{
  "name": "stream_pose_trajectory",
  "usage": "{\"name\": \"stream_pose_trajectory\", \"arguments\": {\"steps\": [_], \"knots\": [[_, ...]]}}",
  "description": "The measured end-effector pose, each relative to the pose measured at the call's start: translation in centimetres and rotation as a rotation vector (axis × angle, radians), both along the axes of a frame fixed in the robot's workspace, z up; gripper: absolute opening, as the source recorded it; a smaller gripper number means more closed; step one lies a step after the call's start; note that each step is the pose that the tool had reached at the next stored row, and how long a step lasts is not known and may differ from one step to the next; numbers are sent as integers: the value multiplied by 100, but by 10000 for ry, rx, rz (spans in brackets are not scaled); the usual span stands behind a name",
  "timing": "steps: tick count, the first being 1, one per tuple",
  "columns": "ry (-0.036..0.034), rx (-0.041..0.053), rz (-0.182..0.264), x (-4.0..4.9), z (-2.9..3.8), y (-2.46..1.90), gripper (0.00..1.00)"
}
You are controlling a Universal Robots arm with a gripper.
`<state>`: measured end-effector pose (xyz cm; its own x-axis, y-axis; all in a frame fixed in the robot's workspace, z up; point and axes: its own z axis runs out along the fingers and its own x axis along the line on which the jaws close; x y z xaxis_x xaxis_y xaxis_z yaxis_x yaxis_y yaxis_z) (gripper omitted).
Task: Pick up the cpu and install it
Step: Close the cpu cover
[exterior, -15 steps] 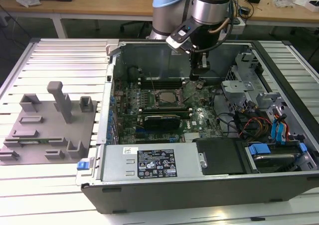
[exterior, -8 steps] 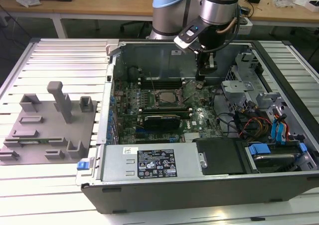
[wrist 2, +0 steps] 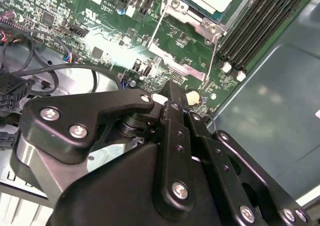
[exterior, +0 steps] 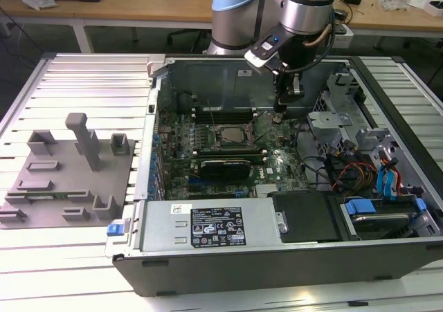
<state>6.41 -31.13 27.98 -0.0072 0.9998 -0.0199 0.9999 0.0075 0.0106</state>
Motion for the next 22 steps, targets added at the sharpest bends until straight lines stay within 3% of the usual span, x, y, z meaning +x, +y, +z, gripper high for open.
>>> {"name": "stream_pose_trajectory", "arguments": {"steps": [4,8,15,22], "knots": [[12,-2,0,11,-53,1,11],[73,-44,0,39,-133,0,11],[252,-54,-1,60,-342,0,11],[253,-54,1,43,-347,1,11]]}}
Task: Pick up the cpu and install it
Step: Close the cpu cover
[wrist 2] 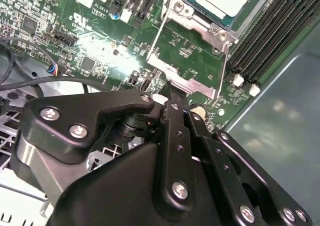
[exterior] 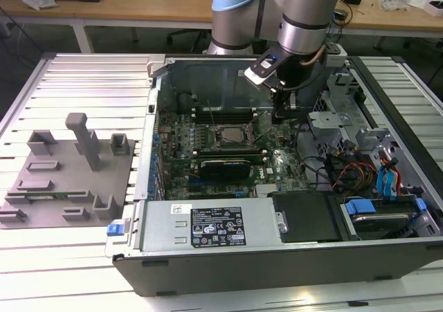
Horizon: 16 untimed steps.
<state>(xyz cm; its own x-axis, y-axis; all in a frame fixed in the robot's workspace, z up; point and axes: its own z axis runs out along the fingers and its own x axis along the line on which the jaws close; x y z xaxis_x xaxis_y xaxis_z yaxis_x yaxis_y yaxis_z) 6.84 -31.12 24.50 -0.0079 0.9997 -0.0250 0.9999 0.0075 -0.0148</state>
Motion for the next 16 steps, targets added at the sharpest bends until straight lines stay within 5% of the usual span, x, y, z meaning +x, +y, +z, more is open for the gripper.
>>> {"name": "stream_pose_trajectory", "arguments": {"steps": [16], "knots": [[0,0,0,-292,0,0,11]]}}
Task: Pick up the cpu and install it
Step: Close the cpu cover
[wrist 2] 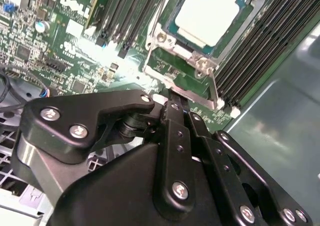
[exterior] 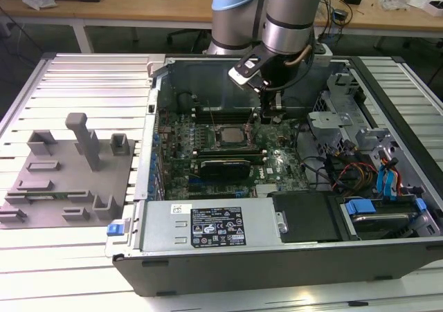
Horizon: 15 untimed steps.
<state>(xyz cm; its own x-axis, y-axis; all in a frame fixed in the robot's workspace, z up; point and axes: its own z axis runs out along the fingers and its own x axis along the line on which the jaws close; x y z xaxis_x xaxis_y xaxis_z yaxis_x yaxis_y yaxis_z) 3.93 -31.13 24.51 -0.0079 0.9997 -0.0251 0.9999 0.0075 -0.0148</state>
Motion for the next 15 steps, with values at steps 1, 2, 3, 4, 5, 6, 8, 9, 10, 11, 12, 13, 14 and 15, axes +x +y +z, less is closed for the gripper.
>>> {"name": "stream_pose_trajectory", "arguments": {"steps": [1,2,3,4,5,6,8,9,10,11,12,13,14,15], "knots": [[0,0,-1,-14,0,0,11],[0,0,-1,-30,0,0,11],[-1,0,-1,-43,0,0,11],[0,0,-1,-55,0,0,11],[0,0,-1,-67,0,0,11],[0,-1,0,-84,0,0,11],[0,0,-1,-122,0,0,11],[0,0,-1,-141,0,0,11],[0,0,-1,-173,0,0,11],[0,0,-1,-206,0,0,11],[0,0,0,-217,0,0,11],[0,0,1,-218,0,0,11],[0,1,0,-219,0,0,11],[7,0,-1,-219,0,0,11]]}}
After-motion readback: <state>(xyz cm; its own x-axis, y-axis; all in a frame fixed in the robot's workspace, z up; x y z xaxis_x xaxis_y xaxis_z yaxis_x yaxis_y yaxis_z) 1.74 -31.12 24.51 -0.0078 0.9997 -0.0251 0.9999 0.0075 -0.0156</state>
